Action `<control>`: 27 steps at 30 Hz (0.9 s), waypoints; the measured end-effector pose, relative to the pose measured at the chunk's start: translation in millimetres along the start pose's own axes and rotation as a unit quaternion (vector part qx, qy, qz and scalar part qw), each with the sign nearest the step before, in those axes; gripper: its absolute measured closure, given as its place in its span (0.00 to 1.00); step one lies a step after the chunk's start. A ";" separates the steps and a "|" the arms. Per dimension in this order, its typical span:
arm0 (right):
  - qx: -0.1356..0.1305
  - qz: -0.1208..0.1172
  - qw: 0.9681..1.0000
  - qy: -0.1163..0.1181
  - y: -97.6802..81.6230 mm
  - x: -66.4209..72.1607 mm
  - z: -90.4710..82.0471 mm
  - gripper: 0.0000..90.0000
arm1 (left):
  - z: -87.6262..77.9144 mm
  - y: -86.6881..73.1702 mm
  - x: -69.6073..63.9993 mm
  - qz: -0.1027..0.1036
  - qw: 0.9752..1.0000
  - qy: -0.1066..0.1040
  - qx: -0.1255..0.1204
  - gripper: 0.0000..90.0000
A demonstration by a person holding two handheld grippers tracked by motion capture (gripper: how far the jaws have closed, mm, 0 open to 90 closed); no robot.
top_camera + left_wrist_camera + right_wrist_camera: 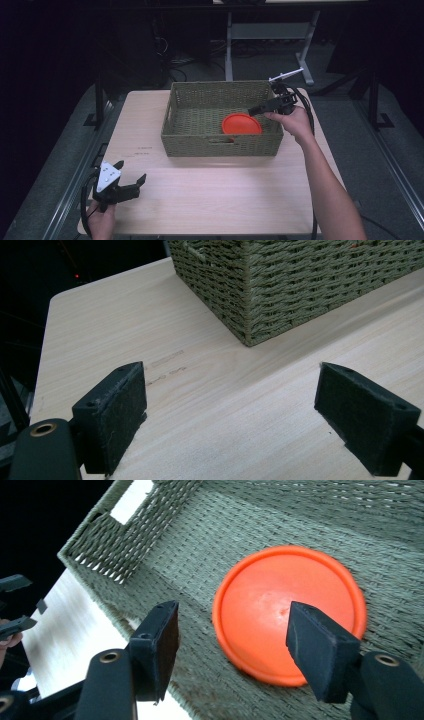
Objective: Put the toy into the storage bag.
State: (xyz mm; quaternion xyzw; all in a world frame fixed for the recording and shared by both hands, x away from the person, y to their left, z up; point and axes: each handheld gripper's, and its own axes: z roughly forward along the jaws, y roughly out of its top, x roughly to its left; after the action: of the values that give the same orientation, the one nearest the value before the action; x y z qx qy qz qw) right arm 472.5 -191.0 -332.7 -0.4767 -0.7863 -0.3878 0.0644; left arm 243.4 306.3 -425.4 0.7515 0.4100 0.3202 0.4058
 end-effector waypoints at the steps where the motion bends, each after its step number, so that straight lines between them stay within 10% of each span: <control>1: 0.001 -0.002 1.000 0.002 -0.7 0.8 -0.6 0.40 | 0.2 -0.1 0.0 0.000 1.000 0.000 0.000 0.14; 27: -0.013 -0.040 0.998 0.047 -16.8 28.5 -16.0 0.35 | 0.2 0.0 -0.6 0.002 1.000 0.000 0.000 0.14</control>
State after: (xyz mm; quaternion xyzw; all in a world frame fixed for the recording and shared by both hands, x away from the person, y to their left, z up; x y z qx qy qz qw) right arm 439.4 -186.0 -317.4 -0.4268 -0.7957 -0.4223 0.0795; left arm 243.3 305.7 -425.6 0.7525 0.4083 0.3211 0.4049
